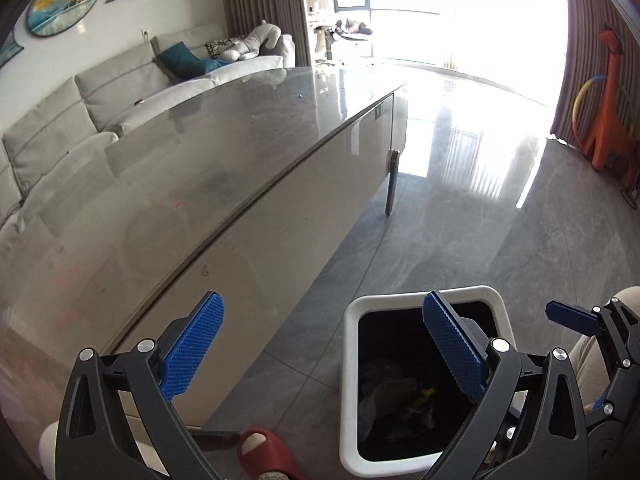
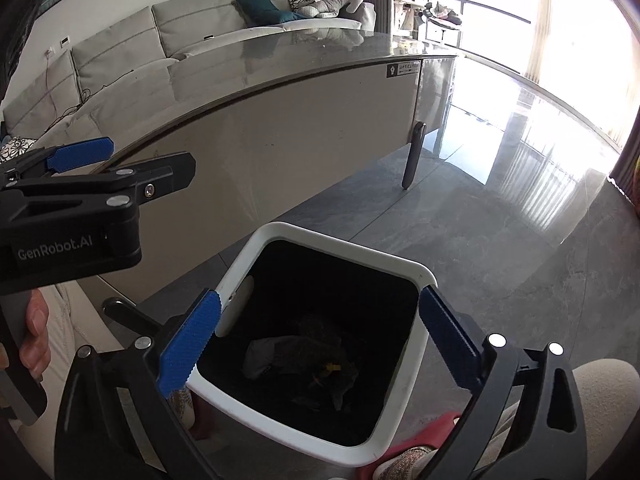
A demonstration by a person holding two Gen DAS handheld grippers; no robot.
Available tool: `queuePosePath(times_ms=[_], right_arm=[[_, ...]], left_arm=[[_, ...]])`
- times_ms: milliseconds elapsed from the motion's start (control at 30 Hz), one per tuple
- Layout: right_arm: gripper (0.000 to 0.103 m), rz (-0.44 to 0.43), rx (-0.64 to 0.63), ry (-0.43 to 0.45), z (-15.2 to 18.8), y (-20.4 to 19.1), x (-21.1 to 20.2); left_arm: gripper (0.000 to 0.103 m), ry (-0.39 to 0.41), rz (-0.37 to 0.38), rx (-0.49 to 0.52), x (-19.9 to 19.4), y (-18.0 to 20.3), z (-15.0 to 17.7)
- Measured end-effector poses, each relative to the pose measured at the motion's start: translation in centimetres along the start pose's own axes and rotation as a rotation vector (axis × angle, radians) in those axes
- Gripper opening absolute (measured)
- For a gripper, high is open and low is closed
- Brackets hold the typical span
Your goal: Collect trash
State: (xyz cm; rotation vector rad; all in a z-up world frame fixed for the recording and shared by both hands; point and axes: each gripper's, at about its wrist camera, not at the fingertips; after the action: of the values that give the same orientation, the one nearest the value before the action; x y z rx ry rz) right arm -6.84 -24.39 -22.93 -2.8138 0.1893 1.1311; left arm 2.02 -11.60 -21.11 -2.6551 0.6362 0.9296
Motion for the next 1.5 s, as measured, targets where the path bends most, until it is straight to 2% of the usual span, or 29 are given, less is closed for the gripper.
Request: queuePosePath(times_ms=[333,633,767,1200,1500], right_arm=[[0.099,0.007,0.027,0.146,-4.1,-0.4,-2.8],[0.099,-0.012,-0.055,0.294,-8.9,-3.2,-5.1],[0.099,-0.028,-0.109,0.347,-11.0,-5.3,-5.4],[0.099,-0.132,-0.207,0.422,-17.3,-12.9,-4.1],[0.099,-0.183,-0.276,0.429,-20.5,-18.3,-2.2]], left_arm=[[0.098,0.020,-0.021,-0.098,-1.5,-2.0,-1.6],[0.098,0.099,-0.071,-0.160,-5.1,-5.1,-4.2],[0.098,0.114,-0.129,-0.197,-6.4,-7.3,-5.0],[0.098,0.216,-0.308,-0.273,-10.6,-16.8,-7.0],[0.098,0.217,-0.405,-0.349,-11.4,-23.2,-7.0]])
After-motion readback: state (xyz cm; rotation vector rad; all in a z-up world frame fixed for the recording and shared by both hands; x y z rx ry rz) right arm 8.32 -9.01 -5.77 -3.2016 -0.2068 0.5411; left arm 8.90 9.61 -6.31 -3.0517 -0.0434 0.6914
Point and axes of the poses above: each gripper's, at about its wrist camera, not at the fingertips, and x roughly the way its jaws point, y to its right, z to its underside, and after that the axes turned 5 degrees about y, right-handed
